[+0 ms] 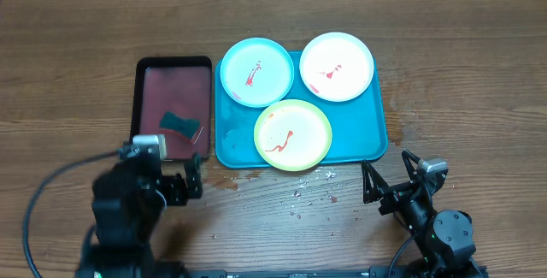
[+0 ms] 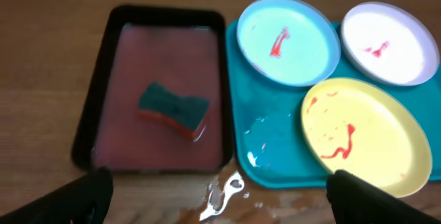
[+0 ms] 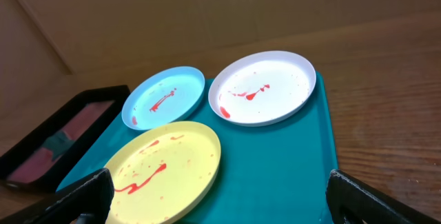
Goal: Clean dirty plates on tray and stack at the side
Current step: 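Move the left gripper over the black tray toward the green sponge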
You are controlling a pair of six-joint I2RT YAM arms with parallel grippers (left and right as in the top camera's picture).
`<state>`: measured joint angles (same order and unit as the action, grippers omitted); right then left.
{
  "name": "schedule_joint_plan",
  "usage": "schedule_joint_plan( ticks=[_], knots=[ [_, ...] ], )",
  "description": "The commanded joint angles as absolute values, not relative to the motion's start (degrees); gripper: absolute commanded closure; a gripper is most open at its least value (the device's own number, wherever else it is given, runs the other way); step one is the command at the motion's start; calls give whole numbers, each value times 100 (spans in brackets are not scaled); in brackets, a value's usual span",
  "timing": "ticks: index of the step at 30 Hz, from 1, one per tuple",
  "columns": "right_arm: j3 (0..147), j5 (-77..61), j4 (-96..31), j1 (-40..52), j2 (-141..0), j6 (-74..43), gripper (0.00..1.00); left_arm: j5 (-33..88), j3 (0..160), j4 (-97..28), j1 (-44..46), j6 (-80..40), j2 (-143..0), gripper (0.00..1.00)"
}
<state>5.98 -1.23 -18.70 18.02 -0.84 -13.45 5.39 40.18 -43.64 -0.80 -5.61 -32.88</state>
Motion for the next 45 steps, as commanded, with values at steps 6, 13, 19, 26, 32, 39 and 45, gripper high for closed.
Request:
schedule_joint_plan(
  ticks=[6,13,19,26,32,39,45],
  knots=[
    [561,-102,-1831,1782,-34,-1306,0,49,5771,-5546,-110,-471,-5063,0],
    [561,-102,-1831,1782,-34,-1304,0,541,5850,-5413,-110,-552,-5837,0],
    [561,-102,-1831,1782,-34,-1304,0,598,5850,-5395,-110,-556,-6396,0],
    [561,-102,-1831,1782,-34,-1304,0,204,5850,-5087,-110,-574,-6731,0],
    [561,-102,-1831,1782,-34,-1304,0,-764,5848,-4633,-117,-646,-6936,12],
    [561,-102,-1831,1782,-34,-1306,0,-794,5848,-3892,-117,108,-7662,16],
    [561,-102,-1831,1782,-34,-1304,0,-725,5848,-3623,-165,213,-8390,18]
  ],
)
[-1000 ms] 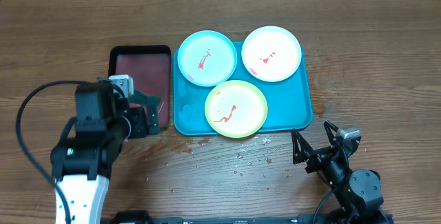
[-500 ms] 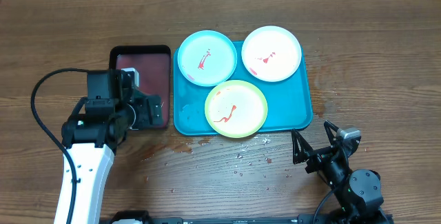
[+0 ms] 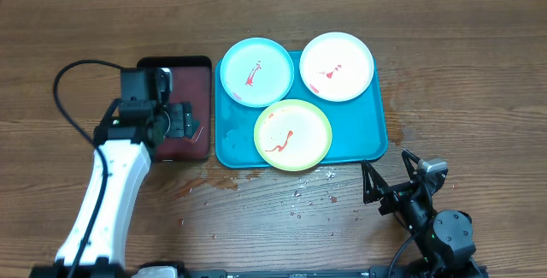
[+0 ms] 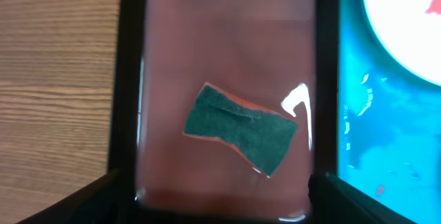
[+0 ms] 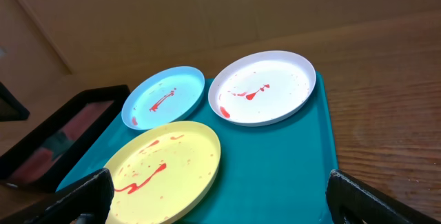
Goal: Clean dirty plates on tray and stack at the side
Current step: 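Move the left gripper over the black tray toward the green sponge, then lower the left gripper and grasp the green-and-orange sponge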
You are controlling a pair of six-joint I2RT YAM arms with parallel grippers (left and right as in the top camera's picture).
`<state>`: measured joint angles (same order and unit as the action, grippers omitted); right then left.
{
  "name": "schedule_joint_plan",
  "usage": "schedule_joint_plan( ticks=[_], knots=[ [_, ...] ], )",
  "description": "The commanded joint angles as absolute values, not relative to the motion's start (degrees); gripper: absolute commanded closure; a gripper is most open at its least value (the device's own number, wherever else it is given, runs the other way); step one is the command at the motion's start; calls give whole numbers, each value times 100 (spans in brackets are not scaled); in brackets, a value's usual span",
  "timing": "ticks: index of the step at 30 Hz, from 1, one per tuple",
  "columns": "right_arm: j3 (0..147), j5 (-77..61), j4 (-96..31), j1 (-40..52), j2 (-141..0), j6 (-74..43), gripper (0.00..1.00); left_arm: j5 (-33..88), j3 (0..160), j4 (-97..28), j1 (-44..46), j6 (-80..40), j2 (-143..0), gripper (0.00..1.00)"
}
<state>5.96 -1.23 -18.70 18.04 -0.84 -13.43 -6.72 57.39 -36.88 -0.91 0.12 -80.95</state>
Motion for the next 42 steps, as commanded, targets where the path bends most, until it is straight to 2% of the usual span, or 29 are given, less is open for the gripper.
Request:
schedule_joint_plan(
  ticks=[1,9,16,25,30,42],
  knots=[
    [561,-102,-1831,1782,-34,-1306,0,-722,5848,-3583,-172,213,-8514,18],
    [561,-102,-1831,1782,-34,-1306,0,-707,5848,-3103,-228,460,-9327,18],
    [561,-102,-1831,1782,-34,-1306,0,-521,5848,-2766,-239,569,-9883,23],
    [561,-102,-1831,1782,-34,-1306,0,-209,5843,-2689,-239,888,-9935,27],
    [561,-102,-1831,1782,-34,-1306,0,-148,5850,-2698,-239,906,-9926,32],
    [561,-102,-1831,1782,-34,-1306,0,-187,6025,-2882,-239,969,-9356,27]
  ],
)
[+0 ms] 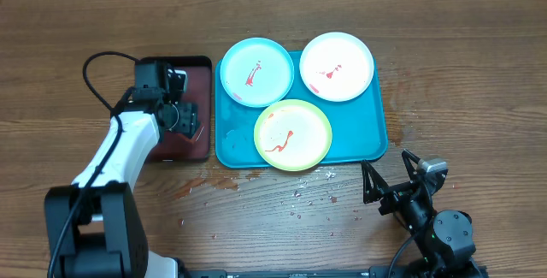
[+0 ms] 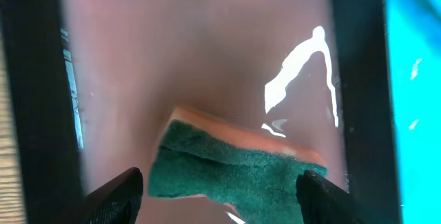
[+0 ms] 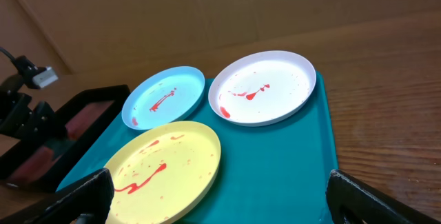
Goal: Clean dirty plates on tray and stack at the side
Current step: 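Lower the left gripper and grasp the green-and-orange sponge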
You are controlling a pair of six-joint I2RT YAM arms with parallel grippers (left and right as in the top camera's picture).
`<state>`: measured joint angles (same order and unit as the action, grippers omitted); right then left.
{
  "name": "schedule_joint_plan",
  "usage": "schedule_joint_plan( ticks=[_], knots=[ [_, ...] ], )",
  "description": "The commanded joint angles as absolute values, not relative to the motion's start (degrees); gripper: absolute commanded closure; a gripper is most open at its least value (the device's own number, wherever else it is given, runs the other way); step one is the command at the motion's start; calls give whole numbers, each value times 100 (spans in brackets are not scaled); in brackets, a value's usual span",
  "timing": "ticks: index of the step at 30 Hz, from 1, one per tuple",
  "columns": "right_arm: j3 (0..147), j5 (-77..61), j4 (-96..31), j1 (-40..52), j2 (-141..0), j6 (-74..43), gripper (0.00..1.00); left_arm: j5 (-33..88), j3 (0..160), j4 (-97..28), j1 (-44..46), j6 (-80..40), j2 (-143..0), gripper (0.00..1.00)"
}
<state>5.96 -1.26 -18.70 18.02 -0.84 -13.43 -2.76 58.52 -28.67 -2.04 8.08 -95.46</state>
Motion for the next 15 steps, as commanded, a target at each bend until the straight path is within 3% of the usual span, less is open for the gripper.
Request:
schedule_joint_plan(
  ticks=[1,5,9,15],
  knots=[
    [561,-102,-1831,1782,-34,-1304,0,-187,6020,-2921,-239,969,-9386,27],
    [561,-102,-1831,1782,-34,-1306,0,-183,6020,-3105,-239,972,-9603,26],
    [561,-102,-1831,1782,-34,-1304,0,-119,6020,-3192,-239,1052,-9797,14],
    [561,-102,-1831,1782,-34,-1304,0,-54,6020,-3214,-239,1085,-9848,10]
  ],
)
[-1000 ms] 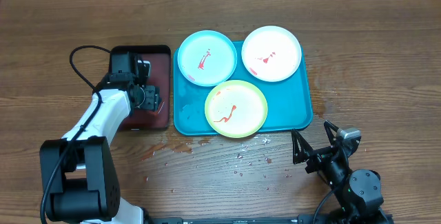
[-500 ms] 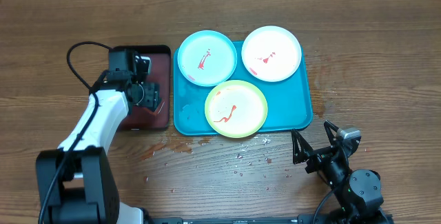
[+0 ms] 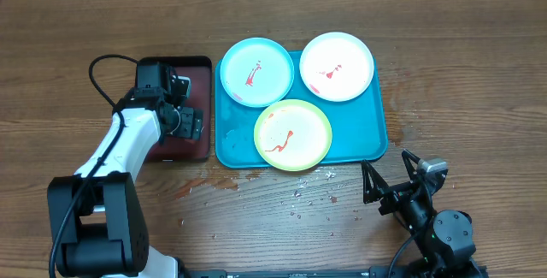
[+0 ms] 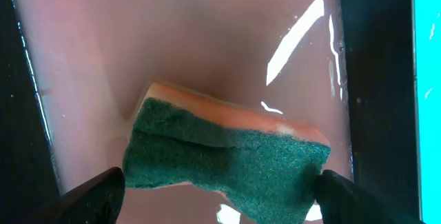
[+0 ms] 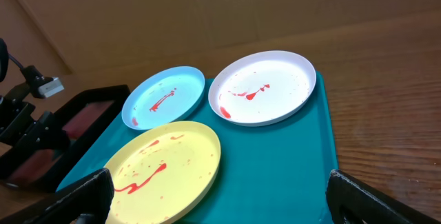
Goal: Clean dirty plates on tray and stack at the side
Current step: 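Lower the left gripper and grasp the green-and-orange sponge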
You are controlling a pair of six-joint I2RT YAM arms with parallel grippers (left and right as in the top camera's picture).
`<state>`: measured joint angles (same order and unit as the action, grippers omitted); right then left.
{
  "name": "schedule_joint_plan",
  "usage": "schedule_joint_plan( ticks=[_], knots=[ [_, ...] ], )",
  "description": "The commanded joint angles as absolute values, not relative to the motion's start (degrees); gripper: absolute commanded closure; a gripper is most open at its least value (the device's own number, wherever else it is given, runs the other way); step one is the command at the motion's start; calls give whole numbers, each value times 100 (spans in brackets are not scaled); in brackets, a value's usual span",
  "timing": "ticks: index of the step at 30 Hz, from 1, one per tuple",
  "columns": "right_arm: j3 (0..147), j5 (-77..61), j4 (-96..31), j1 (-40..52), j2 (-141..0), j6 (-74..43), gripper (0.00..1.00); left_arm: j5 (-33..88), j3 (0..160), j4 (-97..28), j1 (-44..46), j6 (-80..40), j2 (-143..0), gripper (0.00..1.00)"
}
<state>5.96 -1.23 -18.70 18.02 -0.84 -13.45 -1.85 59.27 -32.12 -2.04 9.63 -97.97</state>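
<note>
Three plates streaked with red lie on the teal tray (image 3: 369, 133): a blue plate (image 3: 256, 71), a white plate (image 3: 337, 65) and a yellow plate (image 3: 292, 134). A green-and-orange sponge (image 4: 220, 158) lies in pinkish liquid inside the black tray (image 3: 171, 60). My left gripper (image 4: 217, 198) is down in that tray, open, one finger on each side of the sponge; the right finger touches the sponge's end. My right gripper (image 5: 217, 198) is open and holds nothing, near the table's front edge, facing the teal tray.
Water drops and a reddish puddle (image 3: 214, 184) lie on the wooden table in front of the two trays. The black tray's rim (image 4: 375, 79) runs close beside my left fingers. The left arm's cable (image 3: 98, 68) loops over the table to the left.
My left gripper has come lower over the sponge, which now fills more of the wrist view and sits between the open fingers. Plates and right arm have not moved.
My left gripper first hung open near the table's front edge, facing both trays. Then it was above the black tray with the sponge below it. Later it was low over the sponge, and now straddles it. The right arm stayed still throughout.
</note>
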Motion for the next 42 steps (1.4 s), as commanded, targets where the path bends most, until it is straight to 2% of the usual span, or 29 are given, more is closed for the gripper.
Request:
schedule_joint_plan(
  ticks=[1,8,13,19,25,28,34,42],
  knots=[
    [561,-102,-1831,1782,-34,-1304,0,-51,6020,-3212,-239,1129,-9850,9],
    [561,-102,-1831,1782,-34,-1306,0,-60,6020,-3205,-281,1164,-9981,14],
    [561,-102,-1831,1782,-34,-1304,0,-56,6020,-3124,-303,1160,-10256,22],
    [561,-102,-1831,1782,-34,-1304,0,-54,6020,-3076,-303,1157,-10473,44],
    [561,-102,-1831,1782,-34,-1306,0,-56,6020,-2987,-303,1157,-10473,60],
    [561,-102,-1831,1782,-34,-1304,0,-56,6020,-2991,-303,1118,-10475,76],
    [561,-102,-1831,1782,-34,-1306,0,-56,6020,-2991,-305,1020,-10475,96],
    [561,-102,-1831,1782,-34,-1306,0,-54,6084,-3089,-303,867,-10403,96]
  ],
)
